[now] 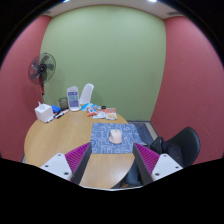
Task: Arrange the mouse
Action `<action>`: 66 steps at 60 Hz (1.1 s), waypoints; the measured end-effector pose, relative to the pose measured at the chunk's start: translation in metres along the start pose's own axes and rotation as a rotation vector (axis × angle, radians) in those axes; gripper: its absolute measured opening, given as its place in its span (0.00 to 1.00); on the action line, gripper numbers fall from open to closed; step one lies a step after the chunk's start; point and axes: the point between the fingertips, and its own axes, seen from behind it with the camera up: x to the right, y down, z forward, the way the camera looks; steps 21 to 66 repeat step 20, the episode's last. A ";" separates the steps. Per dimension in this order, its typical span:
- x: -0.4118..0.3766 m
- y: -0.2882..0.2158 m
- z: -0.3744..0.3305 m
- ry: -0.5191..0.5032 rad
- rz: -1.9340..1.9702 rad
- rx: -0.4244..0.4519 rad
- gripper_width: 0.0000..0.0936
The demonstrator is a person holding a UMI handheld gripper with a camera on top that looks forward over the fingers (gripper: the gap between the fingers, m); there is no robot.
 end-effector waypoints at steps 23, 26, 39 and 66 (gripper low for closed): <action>-0.005 -0.003 -0.031 0.008 -0.022 0.022 0.90; -0.005 -0.003 -0.031 0.008 -0.022 0.022 0.90; -0.005 -0.003 -0.031 0.008 -0.022 0.022 0.90; -0.005 -0.003 -0.031 0.008 -0.022 0.022 0.90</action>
